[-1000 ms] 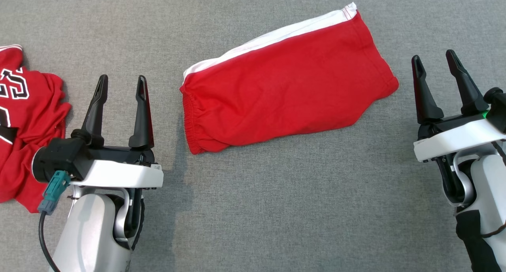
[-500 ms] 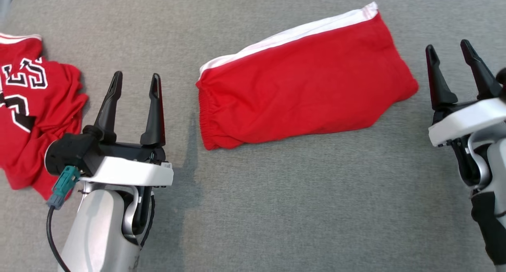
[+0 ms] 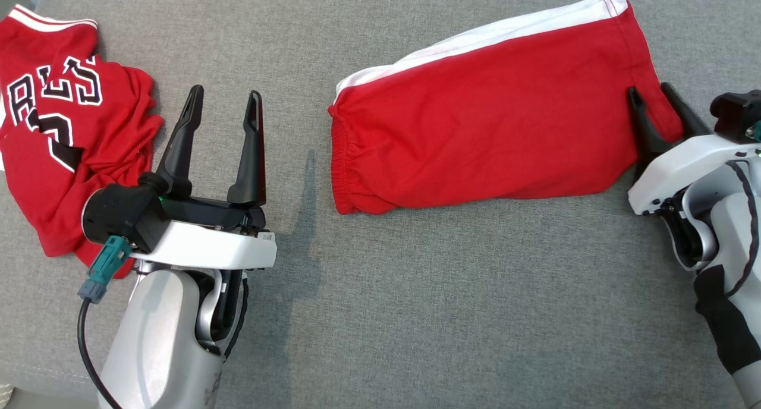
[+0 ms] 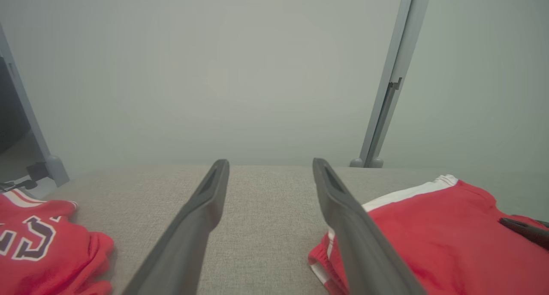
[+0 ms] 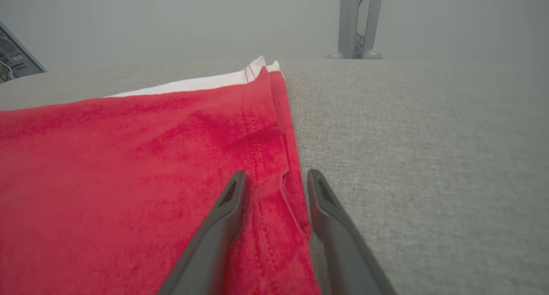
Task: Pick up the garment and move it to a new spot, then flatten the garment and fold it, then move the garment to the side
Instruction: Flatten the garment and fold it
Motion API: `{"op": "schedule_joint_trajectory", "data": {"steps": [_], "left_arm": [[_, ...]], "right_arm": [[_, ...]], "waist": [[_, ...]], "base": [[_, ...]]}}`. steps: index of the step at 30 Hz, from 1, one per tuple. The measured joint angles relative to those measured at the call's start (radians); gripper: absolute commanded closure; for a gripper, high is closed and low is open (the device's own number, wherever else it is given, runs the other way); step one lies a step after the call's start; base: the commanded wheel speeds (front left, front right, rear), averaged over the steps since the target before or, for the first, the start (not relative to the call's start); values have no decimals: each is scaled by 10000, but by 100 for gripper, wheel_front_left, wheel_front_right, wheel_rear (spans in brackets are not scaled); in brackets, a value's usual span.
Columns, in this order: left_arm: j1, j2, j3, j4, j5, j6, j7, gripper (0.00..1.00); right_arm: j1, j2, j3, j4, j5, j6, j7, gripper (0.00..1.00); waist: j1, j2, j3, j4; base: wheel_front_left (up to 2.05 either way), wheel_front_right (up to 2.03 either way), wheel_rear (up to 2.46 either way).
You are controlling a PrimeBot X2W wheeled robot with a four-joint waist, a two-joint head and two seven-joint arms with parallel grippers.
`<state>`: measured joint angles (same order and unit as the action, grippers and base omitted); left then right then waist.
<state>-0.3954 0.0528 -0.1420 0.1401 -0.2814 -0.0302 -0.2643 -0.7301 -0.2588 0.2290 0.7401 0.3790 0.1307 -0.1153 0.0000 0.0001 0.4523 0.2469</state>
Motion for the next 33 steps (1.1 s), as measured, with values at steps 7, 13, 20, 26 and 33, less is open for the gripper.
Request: {"op": "schedule_joint_trajectory", "data": {"steps": [7, 13, 20, 26, 33], "left_arm": [[24, -15, 151, -50, 40, -42, 0, 0], [253, -21, 288, -23, 173, -84, 0, 0], [699, 127, 447, 29, 332, -140, 0, 0], [793, 272, 382, 19, 351, -169, 19, 0], [792, 280, 245, -6, 351, -155, 88, 0]], "right_arm": [[30, 203, 504, 169, 681, 2, -489, 100], [950, 384, 347, -560, 1016, 4, -1170, 100], [3090, 872, -665, -2113, 999, 4, -1415, 100], [3958, 1181, -1538, -2619, 780, 4, -1421, 100], [3832, 1216, -1914, -2638, 570, 2, -1361, 100]], "waist": [[0, 0, -138, -181], [0, 0, -389, -486], [0, 0, -762, -1138], [0, 0, -913, -1510], [0, 0, -922, -1476]], "base": [[0, 0, 0], [0, 0, 0], [0, 0, 0], [0, 0, 0], [0, 0, 0]]}}
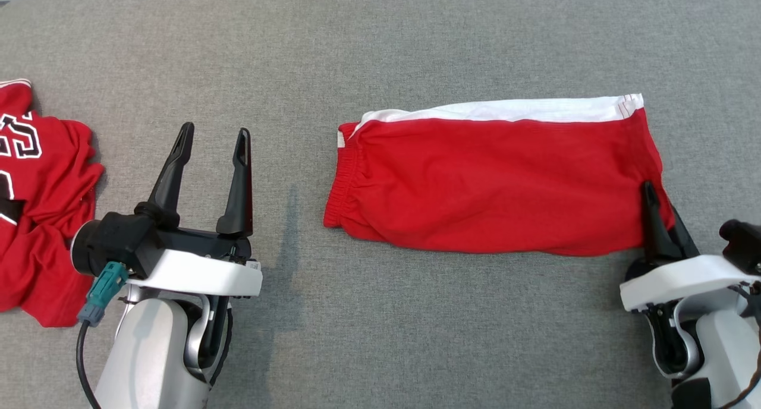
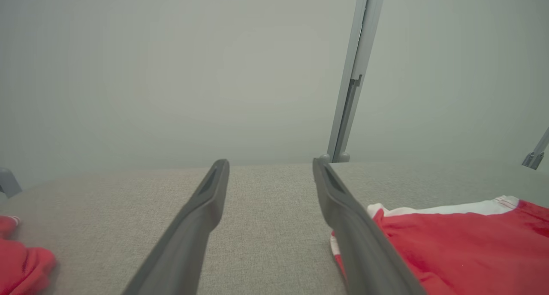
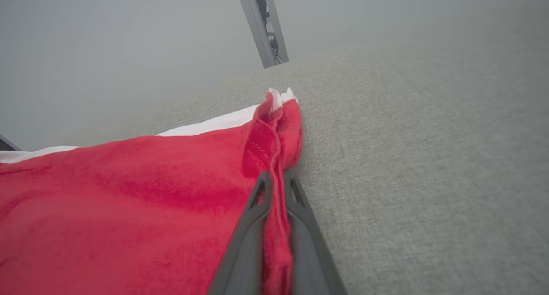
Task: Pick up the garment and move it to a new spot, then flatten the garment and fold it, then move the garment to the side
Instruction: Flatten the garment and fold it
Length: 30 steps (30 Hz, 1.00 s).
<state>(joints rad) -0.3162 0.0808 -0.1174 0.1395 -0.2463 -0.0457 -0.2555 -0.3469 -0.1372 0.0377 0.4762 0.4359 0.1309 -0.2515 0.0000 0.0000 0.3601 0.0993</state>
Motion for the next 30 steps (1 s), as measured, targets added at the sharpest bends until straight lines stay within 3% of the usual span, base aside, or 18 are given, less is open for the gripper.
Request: {"op": "schedule_joint_trajectory", "data": {"steps": [6, 14, 21, 30], "left_arm": [[1, -15, -94, 61, -17, 31, -2, 0], [-14, -86, -487, 328, -105, 13, -4, 0], [-106, -169, -675, 497, -284, 0, -19, 0], [-205, -224, -853, 654, -355, 31, -48, 0]], "right_arm": [[-818, 341, 456, -951, -151, 0, 499, 100], [-1826, 834, 2963, -2226, -311, 0, 1547, 100], [-1980, 899, 5214, -1779, 631, 0, 1707, 100], [-2548, 892, 6577, -405, 1496, 0, 1231, 100]], "waist": [[1, 0, -137, 76], [0, 0, -346, 402], [1, 0, -272, 817], [0, 0, 9, 974]], "base": [[0, 0, 0], [0, 0, 0], [0, 0, 0], [0, 0, 0]]}}
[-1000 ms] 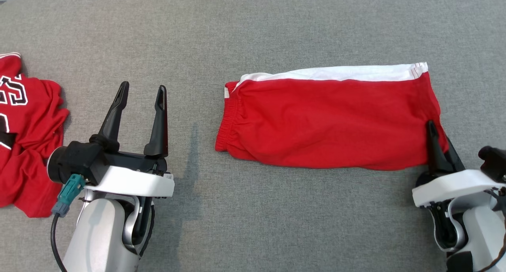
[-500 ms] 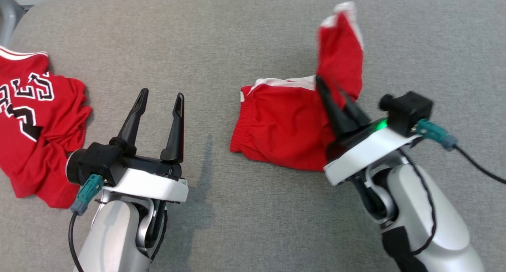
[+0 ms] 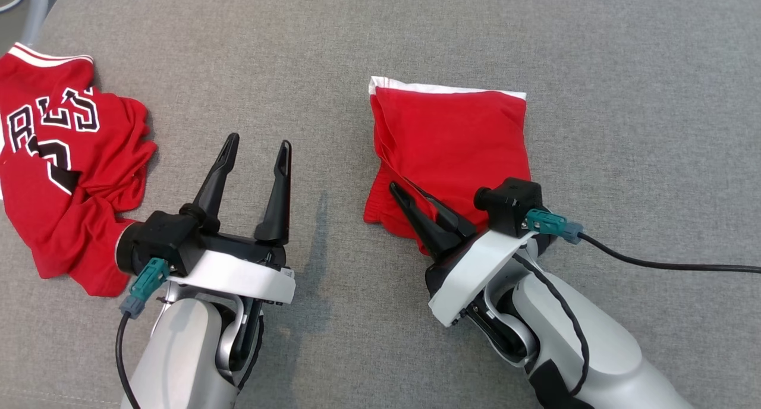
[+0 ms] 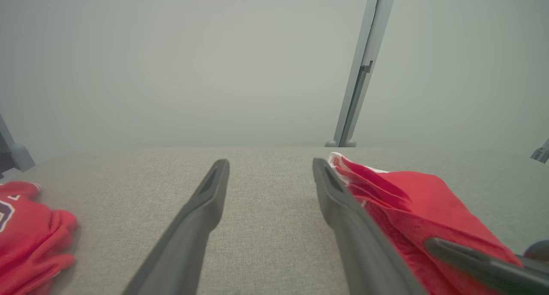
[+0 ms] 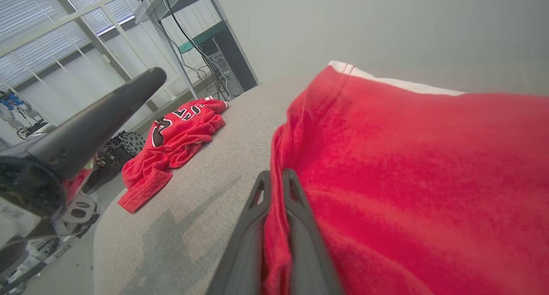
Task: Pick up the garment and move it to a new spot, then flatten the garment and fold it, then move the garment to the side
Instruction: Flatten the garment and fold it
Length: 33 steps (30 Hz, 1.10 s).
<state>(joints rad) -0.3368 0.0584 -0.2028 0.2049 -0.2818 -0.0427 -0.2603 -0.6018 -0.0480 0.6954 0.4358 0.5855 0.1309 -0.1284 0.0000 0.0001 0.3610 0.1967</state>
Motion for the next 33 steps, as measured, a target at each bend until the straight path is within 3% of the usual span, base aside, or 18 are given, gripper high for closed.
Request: {"op": "schedule_joint_trajectory", "data": {"steps": [1, 6, 15, 21, 25, 33], "left_arm": [[-90, 31, 52, 119, 33, 58, -15, 0], [34, 155, 184, 73, 75, 142, -31, 0], [277, 370, 453, -111, 96, 441, -31, 0], [523, 571, 585, -201, 100, 629, 46, 0], [684, 652, 648, -198, 71, 696, 115, 0], [1400, 959, 723, -130, -23, 731, 244, 0]], "right_arm": [[-430, 2, 552, -144, 19, 0, -905, 0], [-75, 8, -602, -840, -708, 0, -1189, 0], [1421, -382, -4412, -1965, -2428, 0, -1170, 0], [2520, -665, -6224, -2621, -3070, 0, -706, 0], [2971, -677, -6730, -2913, -3227, 0, -422, 0], [4000, -568, -6761, -3248, -3367, 0, 0, 0]], "waist": [[0, 0, -117, -294], [0, 0, -322, -546], [0, 0, -715, -1000], [0, 0, -990, -1213], [0, 0, -1185, -1308], [0, 0, -1999, -1337]], "base": [[0, 0, 0], [0, 0, 0], [0, 0, 0], [0, 0, 0], [0, 0, 0], [0, 0, 0]]}}
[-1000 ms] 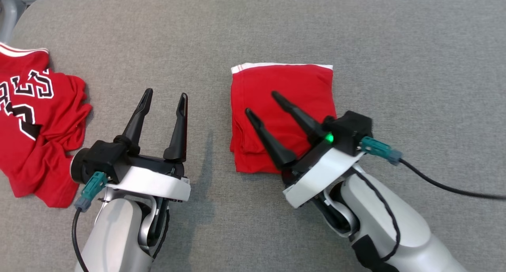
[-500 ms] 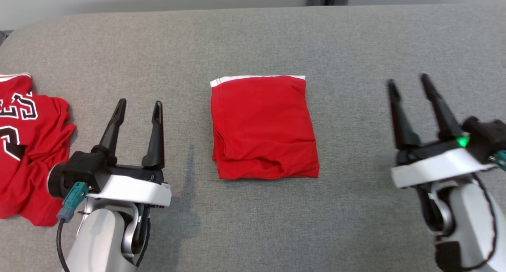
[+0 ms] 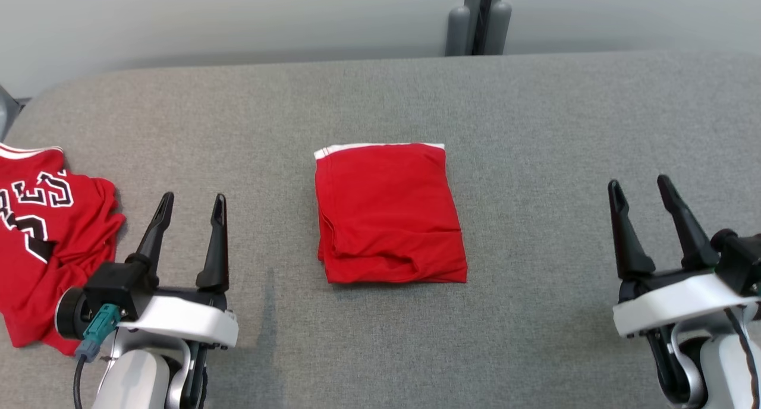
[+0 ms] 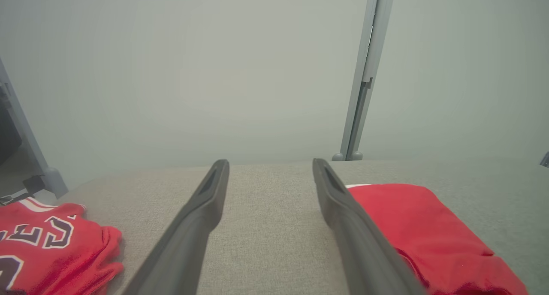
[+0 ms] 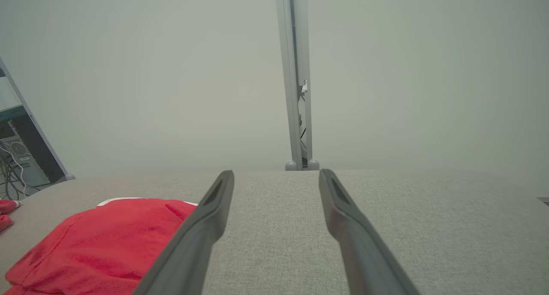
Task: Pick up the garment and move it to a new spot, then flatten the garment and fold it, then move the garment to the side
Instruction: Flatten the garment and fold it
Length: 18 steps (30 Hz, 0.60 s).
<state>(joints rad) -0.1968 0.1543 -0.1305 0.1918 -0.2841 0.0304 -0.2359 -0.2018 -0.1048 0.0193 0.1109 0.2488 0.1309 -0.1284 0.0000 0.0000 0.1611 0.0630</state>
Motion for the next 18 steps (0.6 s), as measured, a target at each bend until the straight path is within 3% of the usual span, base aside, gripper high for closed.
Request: {"op": "schedule_joint_trajectory", "data": {"steps": [7, 18], "left_arm": [[663, 184, -123, -142, -8, 2, 291, 0], [1131, 316, -219, -199, -79, 58, 510, 0]], "right_arm": [[1025, 105, 75, -430, -23, 0, 322, 0], [2356, 313, -648, -1430, -236, 0, 857, 0]], "waist": [[0, 0, -682, 69], [0, 0, -1305, 104]], "base": [[0, 0, 0], [0, 0, 0]]}}
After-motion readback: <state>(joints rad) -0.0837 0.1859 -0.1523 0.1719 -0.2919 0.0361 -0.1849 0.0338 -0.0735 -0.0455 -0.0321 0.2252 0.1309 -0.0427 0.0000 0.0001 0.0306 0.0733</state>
